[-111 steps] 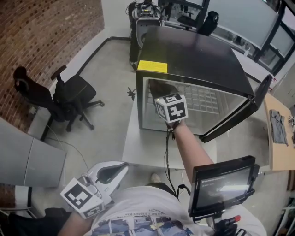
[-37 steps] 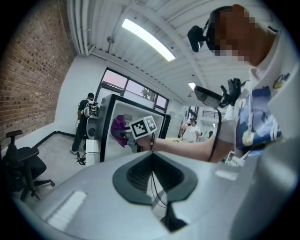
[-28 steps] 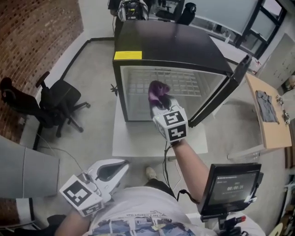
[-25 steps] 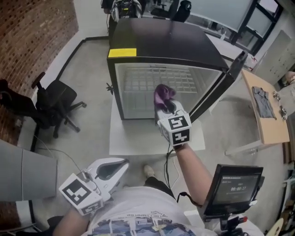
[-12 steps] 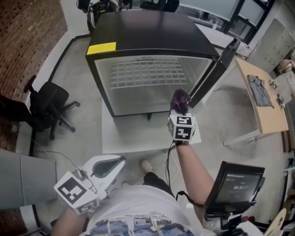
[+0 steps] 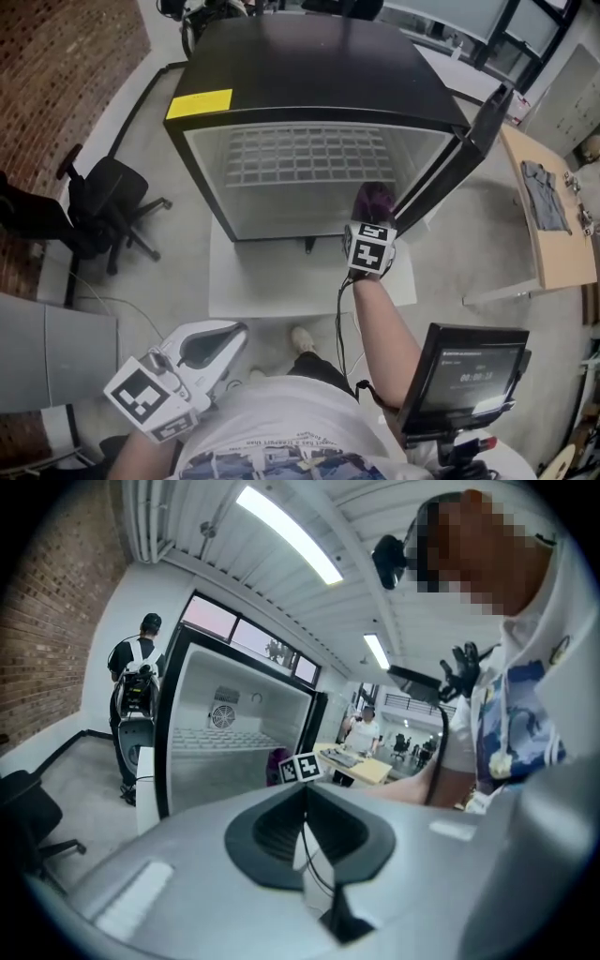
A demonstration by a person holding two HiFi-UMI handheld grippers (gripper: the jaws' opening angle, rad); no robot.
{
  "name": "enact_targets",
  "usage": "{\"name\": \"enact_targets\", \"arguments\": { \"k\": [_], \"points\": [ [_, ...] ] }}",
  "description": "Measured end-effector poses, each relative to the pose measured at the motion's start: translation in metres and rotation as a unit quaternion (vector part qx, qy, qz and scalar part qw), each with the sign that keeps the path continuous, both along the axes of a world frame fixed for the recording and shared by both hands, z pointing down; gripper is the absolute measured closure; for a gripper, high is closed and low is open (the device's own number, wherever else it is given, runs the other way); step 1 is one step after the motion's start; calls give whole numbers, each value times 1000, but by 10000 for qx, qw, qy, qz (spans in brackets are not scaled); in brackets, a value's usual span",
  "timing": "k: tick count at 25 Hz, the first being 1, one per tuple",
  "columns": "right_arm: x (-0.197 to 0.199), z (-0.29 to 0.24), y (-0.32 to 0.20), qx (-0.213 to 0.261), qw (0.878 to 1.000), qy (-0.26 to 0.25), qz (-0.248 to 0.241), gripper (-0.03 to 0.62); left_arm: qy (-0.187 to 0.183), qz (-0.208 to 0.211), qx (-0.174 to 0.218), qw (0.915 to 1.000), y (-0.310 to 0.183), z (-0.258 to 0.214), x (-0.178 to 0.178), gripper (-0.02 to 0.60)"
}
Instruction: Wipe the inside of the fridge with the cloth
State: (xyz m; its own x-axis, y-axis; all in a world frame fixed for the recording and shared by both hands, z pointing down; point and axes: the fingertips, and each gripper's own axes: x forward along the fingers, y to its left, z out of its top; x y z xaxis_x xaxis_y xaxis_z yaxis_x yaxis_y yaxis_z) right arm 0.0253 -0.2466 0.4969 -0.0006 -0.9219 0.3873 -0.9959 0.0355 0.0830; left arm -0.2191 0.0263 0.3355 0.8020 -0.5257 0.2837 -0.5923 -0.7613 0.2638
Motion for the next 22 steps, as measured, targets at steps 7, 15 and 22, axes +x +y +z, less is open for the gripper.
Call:
{"name": "enact_targets", "arguments": {
  "k": [7, 15, 22],
  "points": [
    [-2, 6, -32, 30, 9998, 179, -42, 514, -83, -233, -3, 9997, -14, 0, 0, 574],
    [-8, 15, -60, 90, 9991, 350, -214, 514, -152, -415, 15, 9990, -29, 0, 2, 574],
    [-14, 23, -77, 97, 9986, 326, -405, 514, -198, -498, -38, 9986, -36, 4, 5, 574]
  ]
}}
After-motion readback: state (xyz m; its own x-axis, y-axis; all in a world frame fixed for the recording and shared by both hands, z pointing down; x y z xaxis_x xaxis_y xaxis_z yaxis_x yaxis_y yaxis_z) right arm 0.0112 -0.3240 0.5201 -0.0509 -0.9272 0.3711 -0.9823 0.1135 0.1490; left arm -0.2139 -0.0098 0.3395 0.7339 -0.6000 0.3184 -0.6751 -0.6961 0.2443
